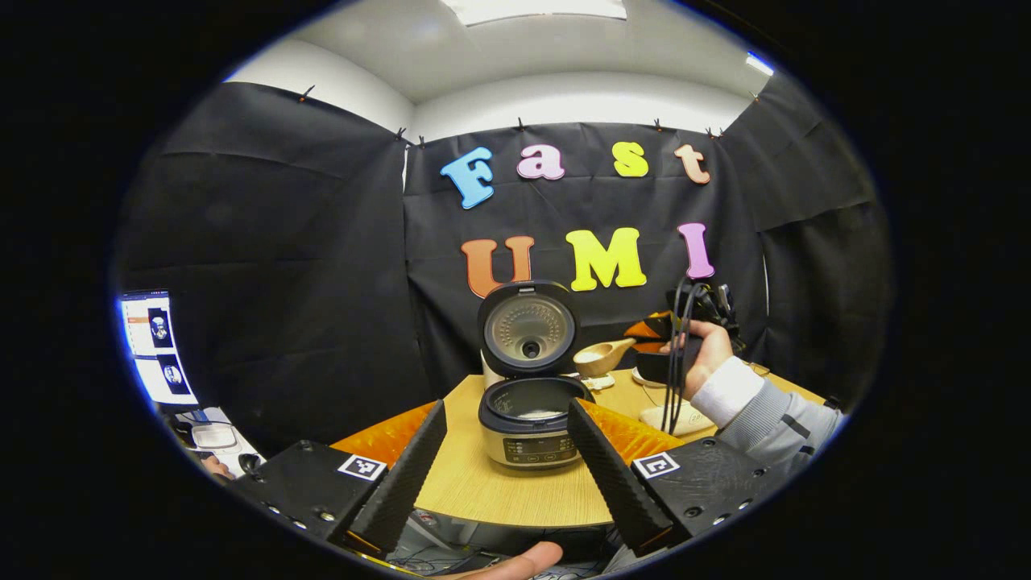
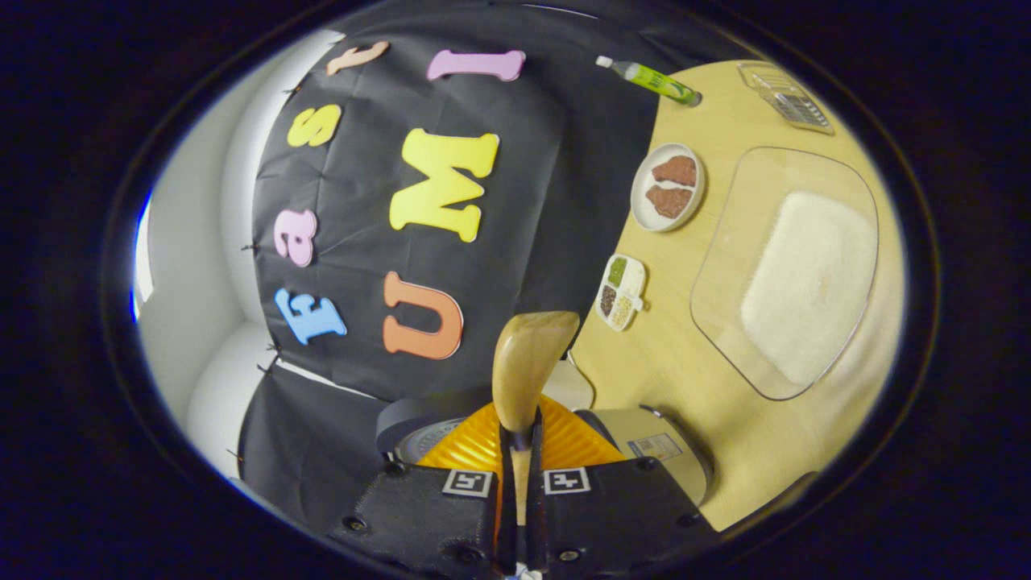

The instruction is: Close the left gripper, press the button to open the rice cooker; take a wooden spoon from the chopstick holder with the right hand, scoop a spoonful of rice and pour it into the rice cooker, then put the wooden spoon back into the chopstick holder.

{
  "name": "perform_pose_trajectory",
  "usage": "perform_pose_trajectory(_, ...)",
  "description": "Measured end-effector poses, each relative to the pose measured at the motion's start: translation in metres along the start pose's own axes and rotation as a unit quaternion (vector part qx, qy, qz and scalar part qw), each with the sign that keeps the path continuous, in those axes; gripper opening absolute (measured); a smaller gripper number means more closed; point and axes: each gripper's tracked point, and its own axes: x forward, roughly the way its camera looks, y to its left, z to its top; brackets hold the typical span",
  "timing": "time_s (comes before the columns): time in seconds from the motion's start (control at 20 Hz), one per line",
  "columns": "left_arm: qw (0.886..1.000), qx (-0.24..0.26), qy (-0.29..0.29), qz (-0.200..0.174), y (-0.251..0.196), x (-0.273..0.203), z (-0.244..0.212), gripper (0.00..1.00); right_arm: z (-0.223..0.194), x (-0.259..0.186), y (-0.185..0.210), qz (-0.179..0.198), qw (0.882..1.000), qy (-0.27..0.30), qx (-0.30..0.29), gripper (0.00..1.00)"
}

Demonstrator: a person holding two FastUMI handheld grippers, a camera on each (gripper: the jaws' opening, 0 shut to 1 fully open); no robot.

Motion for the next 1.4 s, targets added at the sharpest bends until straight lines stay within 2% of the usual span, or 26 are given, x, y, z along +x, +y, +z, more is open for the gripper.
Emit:
perform_pose_trajectory(0.25,1.000,-0.007,0.010,0.005,0.011,-0.001,-0.005,0.96,-0.022,0.010,0.027,-0.007,0.993,-0.019,-0.115,0.10)
perform_pose_trajectory(0.45,1.000,-0.013,-0.001,0.001,0.015,-0.011,0.001,0.96,-0.035,0.015,0.044,-0.012,0.972,-0.042,-0.231,0.10)
perform_pose_trajectory(0.7,1.000,-0.020,-0.006,0.005,0.023,-0.015,0.000,0.96,-0.042,0.018,0.066,0.011,0.948,-0.062,-0.312,0.10)
perform_pose_trajectory(0.95,1.000,-0.017,-0.006,0.004,0.023,-0.019,0.000,0.96,-0.041,0.011,0.081,0.028,0.909,-0.091,-0.405,0.10)
perform_pose_trajectory(1.2,1.000,-0.013,-0.009,0.001,0.023,-0.022,0.001,0.96,-0.053,0.007,0.097,0.064,0.867,-0.105,-0.483,0.10)
perform_pose_trajectory(1.35,1.000,-0.014,-0.007,0.005,0.025,-0.019,-0.001,0.96,-0.071,0.006,0.098,0.075,0.836,-0.104,-0.534,0.10)
perform_pose_trajectory(1.4,1.000,-0.015,-0.006,0.005,0.025,-0.020,0.000,0.96,-0.078,0.005,0.100,0.080,0.822,-0.102,-0.555,0.10)
